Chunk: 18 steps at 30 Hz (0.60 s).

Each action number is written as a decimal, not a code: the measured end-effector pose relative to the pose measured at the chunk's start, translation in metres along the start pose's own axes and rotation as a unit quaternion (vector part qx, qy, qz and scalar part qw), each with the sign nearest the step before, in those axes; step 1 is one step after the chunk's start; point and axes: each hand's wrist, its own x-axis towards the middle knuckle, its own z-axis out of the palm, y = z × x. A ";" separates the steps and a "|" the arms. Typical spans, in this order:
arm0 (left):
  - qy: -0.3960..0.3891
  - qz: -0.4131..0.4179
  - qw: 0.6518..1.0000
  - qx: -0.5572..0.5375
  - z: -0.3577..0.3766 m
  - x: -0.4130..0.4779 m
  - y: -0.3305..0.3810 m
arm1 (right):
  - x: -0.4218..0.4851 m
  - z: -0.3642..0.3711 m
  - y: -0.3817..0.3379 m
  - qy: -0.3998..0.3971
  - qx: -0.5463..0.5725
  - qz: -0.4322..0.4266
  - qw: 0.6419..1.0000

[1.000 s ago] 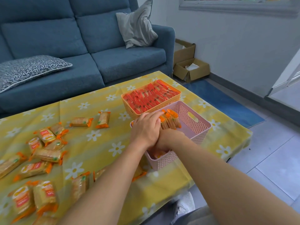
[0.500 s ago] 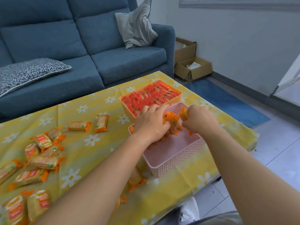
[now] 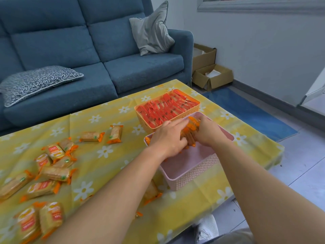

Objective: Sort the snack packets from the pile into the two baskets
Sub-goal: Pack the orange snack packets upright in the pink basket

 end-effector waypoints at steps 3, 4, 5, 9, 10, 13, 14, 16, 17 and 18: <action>0.052 -0.010 0.998 -0.030 -0.013 -0.022 -0.003 | -0.016 -0.008 -0.012 0.036 -0.034 -0.013 0.999; 0.062 -0.014 0.997 -0.034 -0.017 -0.031 -0.006 | -0.023 -0.010 -0.018 0.043 -0.044 -0.016 0.998; 0.069 -0.019 0.997 -0.037 -0.020 -0.040 -0.011 | -0.031 -0.012 -0.026 0.045 -0.054 -0.019 0.997; 0.089 -0.050 0.994 -0.045 -0.042 -0.092 -0.039 | -0.071 -0.011 -0.073 0.054 -0.083 -0.063 0.993; 0.090 -0.066 0.993 -0.042 -0.047 -0.108 -0.048 | -0.081 -0.007 -0.087 0.059 -0.080 -0.087 0.991; 0.095 -0.133 0.986 -0.032 -0.057 -0.160 -0.076 | -0.105 0.014 -0.125 0.012 -0.055 -0.169 0.984; 0.088 -0.158 0.983 -0.028 -0.060 -0.187 -0.087 | -0.119 0.027 -0.141 -0.038 -0.042 -0.193 0.980; 0.043 -0.175 0.984 -0.002 -0.055 -0.208 -0.092 | -0.126 0.042 -0.147 -0.145 -0.038 -0.197 0.969; 0.011 -0.186 0.983 0.010 -0.055 -0.229 -0.097 | -0.138 0.054 -0.155 -0.196 -0.058 -0.202 0.958; -0.017 -0.186 0.982 0.017 -0.051 -0.240 -0.097 | -0.143 0.061 -0.155 -0.232 -0.085 -0.205 0.947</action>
